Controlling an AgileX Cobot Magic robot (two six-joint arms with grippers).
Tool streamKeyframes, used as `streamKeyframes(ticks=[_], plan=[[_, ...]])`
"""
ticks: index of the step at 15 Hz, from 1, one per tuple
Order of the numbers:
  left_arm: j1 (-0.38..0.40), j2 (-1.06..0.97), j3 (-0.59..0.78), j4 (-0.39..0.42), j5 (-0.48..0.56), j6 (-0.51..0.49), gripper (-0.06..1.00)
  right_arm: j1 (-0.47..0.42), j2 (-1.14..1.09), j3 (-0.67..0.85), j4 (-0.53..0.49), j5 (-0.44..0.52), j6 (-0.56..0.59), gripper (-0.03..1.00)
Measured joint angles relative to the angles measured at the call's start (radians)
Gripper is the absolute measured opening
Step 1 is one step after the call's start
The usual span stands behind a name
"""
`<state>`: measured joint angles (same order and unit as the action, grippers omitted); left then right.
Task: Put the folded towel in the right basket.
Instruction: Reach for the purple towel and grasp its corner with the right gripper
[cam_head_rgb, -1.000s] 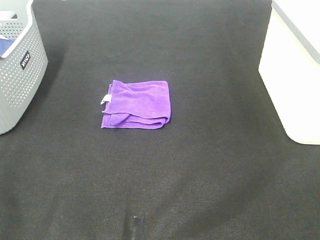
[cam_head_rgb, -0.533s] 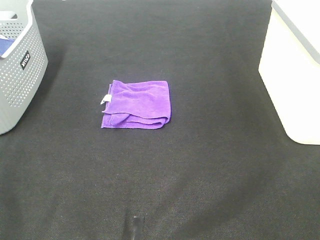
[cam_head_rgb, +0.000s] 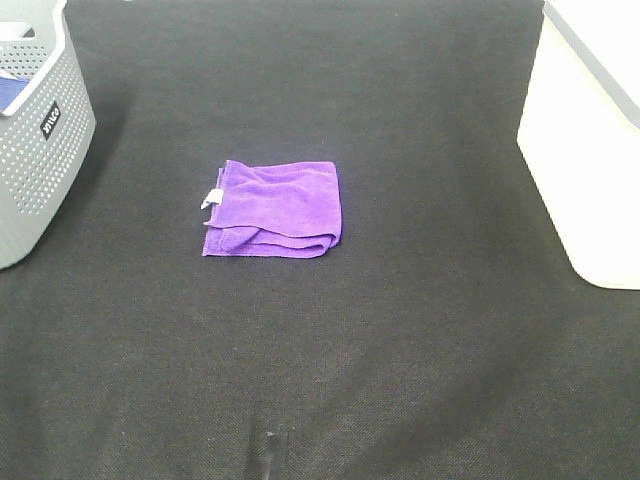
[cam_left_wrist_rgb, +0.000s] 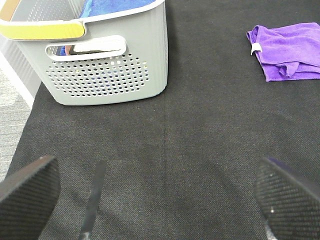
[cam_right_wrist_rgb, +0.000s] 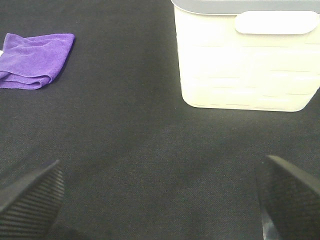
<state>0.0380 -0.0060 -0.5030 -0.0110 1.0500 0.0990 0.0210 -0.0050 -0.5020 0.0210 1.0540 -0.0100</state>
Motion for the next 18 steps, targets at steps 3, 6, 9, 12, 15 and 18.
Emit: streamKeyframes(ticks=[3,6,9,12,15,18], plan=[[0.0,0.0,0.0,0.0,0.0,0.0,0.99,0.0,0.0,0.0,0.0,0.0,0.0,0.98],[0.0,0.0,0.0,0.0,0.0,0.0,0.99,0.0,0.0,0.0,0.0,0.0,0.0,0.98],[0.0,0.0,0.0,0.0,0.0,0.0,0.99,0.0,0.0,0.0,0.0,0.0,0.0,0.98],[0.0,0.0,0.0,0.0,0.0,0.0,0.99,0.0,0.0,0.0,0.0,0.0,0.0,0.98],[0.0,0.0,0.0,0.0,0.0,0.0,0.99,0.0,0.0,0.0,0.0,0.0,0.0,0.98],[0.0,0.0,0.0,0.0,0.0,0.0,0.99,0.0,0.0,0.0,0.0,0.0,0.0,0.98]])
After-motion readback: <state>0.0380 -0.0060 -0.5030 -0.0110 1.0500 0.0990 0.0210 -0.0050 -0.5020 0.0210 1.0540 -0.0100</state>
